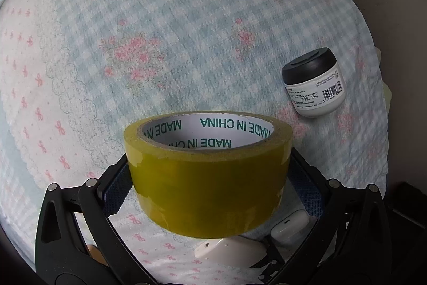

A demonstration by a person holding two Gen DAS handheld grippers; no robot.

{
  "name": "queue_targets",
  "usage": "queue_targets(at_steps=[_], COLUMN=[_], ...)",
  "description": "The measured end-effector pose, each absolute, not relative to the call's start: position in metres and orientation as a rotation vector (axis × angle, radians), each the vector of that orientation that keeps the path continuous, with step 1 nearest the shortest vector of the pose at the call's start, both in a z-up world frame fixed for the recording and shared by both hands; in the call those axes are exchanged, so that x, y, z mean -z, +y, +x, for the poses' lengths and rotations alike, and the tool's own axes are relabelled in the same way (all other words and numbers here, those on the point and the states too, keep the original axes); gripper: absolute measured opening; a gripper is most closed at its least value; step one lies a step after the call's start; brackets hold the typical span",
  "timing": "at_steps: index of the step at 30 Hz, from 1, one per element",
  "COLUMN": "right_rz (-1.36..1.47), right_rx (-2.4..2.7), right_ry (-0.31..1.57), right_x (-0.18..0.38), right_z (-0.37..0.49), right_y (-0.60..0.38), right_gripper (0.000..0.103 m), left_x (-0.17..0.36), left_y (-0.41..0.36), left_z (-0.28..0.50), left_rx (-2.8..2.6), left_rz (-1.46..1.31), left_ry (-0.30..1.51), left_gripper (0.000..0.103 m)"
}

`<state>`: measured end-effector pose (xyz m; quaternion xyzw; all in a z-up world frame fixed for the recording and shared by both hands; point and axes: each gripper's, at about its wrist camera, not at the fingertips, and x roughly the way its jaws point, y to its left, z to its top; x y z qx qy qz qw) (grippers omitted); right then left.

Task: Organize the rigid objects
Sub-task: 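Grasp the yellow tape roll with the left tool while the right tool grasps the white earbud case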

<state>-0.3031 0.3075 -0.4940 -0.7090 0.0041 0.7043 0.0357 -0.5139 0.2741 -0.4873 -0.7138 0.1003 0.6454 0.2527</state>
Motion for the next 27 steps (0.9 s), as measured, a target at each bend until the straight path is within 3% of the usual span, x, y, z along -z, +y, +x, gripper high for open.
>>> queue_targets(at_steps=[9, 27], right_rz=[-2.195, -2.138], right_rx=[-2.164, -2.198], right_ry=[-0.053, 0.033], right_x=[0.490, 0.471], right_z=[-0.301, -0.282], right_y=[0.300, 0.327], right_gripper=[0.057, 0.056], left_x=[0.497, 0.470], left_y=[0.270, 0.252], left_z=[-0.517, -0.505], left_rx=[-1.767, -1.834], left_rz=[-1.952, -1.891], left_ry=[0.213, 0.201], left_gripper=[0.096, 0.096])
